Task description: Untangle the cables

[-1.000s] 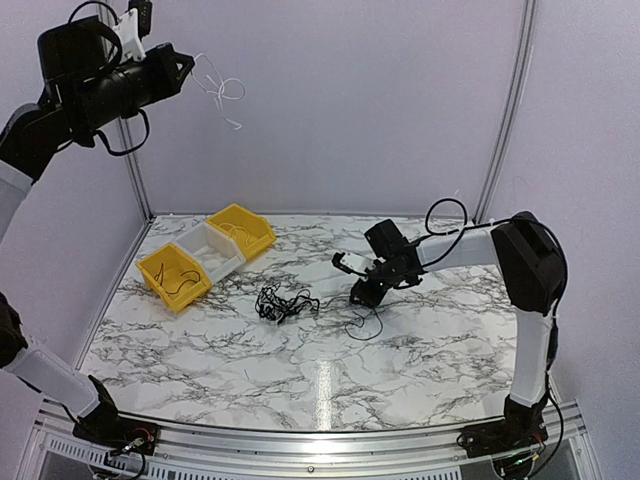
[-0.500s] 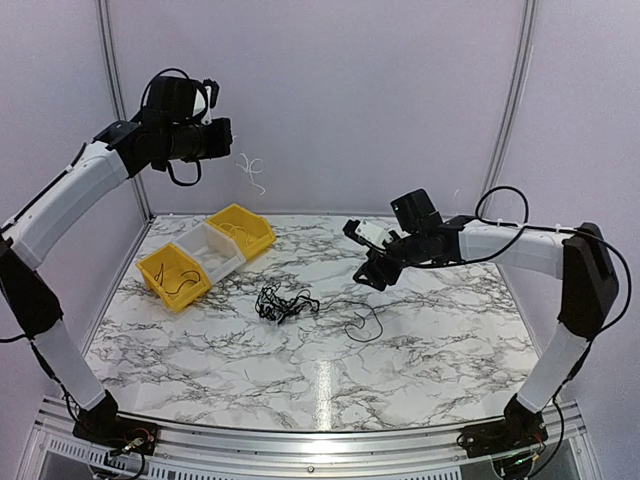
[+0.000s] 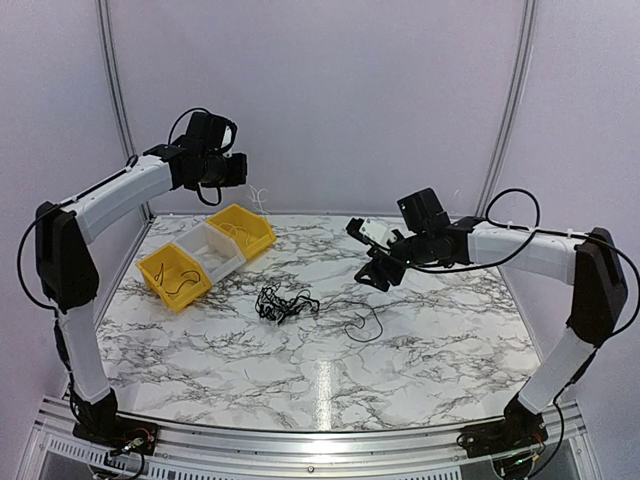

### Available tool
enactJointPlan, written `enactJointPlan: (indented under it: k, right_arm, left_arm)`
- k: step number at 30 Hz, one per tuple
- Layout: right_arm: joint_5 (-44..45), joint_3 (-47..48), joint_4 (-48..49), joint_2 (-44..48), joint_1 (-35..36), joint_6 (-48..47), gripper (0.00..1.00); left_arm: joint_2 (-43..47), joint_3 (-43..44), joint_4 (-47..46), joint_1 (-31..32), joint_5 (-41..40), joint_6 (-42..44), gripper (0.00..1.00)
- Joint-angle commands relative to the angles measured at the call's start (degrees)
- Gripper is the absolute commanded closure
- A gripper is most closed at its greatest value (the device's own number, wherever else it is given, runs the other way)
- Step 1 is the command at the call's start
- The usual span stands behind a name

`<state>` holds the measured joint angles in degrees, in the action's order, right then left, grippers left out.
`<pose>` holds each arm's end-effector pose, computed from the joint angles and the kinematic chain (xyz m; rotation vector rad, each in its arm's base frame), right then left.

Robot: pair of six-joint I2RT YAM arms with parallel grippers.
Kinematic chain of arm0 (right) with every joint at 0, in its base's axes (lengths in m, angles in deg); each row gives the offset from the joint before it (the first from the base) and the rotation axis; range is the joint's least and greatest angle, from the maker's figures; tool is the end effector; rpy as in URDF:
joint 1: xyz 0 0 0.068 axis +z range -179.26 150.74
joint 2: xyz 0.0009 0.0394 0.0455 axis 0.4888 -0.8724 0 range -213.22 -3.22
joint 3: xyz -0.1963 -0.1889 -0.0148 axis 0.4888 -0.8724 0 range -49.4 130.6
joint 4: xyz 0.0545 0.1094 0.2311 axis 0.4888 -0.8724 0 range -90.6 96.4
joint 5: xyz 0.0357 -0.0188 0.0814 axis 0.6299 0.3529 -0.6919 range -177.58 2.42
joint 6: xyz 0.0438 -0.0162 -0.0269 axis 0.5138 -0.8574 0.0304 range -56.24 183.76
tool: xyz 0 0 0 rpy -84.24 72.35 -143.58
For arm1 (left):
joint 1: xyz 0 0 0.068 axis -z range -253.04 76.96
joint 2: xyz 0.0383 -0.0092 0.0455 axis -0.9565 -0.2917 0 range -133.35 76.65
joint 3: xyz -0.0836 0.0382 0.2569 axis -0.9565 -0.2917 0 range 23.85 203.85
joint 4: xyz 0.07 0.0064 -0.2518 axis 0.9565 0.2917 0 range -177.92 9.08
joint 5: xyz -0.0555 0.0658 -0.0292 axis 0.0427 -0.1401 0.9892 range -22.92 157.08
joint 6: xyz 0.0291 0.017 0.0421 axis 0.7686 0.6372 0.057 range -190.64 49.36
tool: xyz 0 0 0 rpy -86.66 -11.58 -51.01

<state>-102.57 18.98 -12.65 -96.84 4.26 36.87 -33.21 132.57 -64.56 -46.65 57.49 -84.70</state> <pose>0.2962 0.2073 0.2512 -1.2870 1.9535 0.3635 0.4103 -0.1969 0.3716 0.1075 2.0006 -0.2876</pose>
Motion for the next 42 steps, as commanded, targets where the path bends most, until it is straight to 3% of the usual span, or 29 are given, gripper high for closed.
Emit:
enactJointPlan:
  k: [1, 4, 8, 15, 23, 27, 33, 38, 42]
  right_arm:
    - [-0.4, -0.3, 0.9, 0.5, -0.1, -0.9, 0.23]
    - [-0.1, -0.3, 0.9, 0.4, -0.1, -1.1, 0.23]
    - [-1.0, 1.1, 0.6, 1.2, -0.1, 0.0, 0.23]
    - [-3.9, 13.2, -4.3, -1.0, -0.1, 0.2, 0.23]
    - [-10.8, 20.9, -1.4, -3.7, 0.0, 4.4, 0.24]
    - [-15.8, 20.0, -0.7, -4.1, 1.0, 3.5, 0.26]
    - [-13.6, 17.0, 1.6, -3.6, 3.6, 2.3, 0.28]
    - [-13.6, 16.0, 4.6, -3.9, 3.6, 3.2, 0.46]
    - [-13.3, 14.5, 6.7, -3.1, 3.6, 3.8, 0.74]
  left_arm:
    - [-3.9, 2.1, -2.4, -2.4, -2.1, 0.4, 1.00]
    - [-5.3, 1.3, -3.3, -3.3, -0.6, -0.1, 1.00]
    - [-3.8, -2.5, -6.3, -3.2, 8.9, -0.6, 1.00]
    - [8.9, -17.5, -16.0, 3.0, 25.8, 4.7, 1.00]
    - [15.6, -25.2, -19.3, 12.1, 30.6, 6.1, 1.00]
    - [16.7, -26.4, -20.8, 14.4, 32.3, 5.1, 1.00]
    - [17.2, -26.8, -22.5, 15.6, 35.4, 3.6, 1.00]
    - [16.7, -26.8, -22.8, 15.7, 37.3, 3.2, 1.00]
    - [16.4, -27.1, -22.8, 15.7, 36.5, 3.4, 1.00]
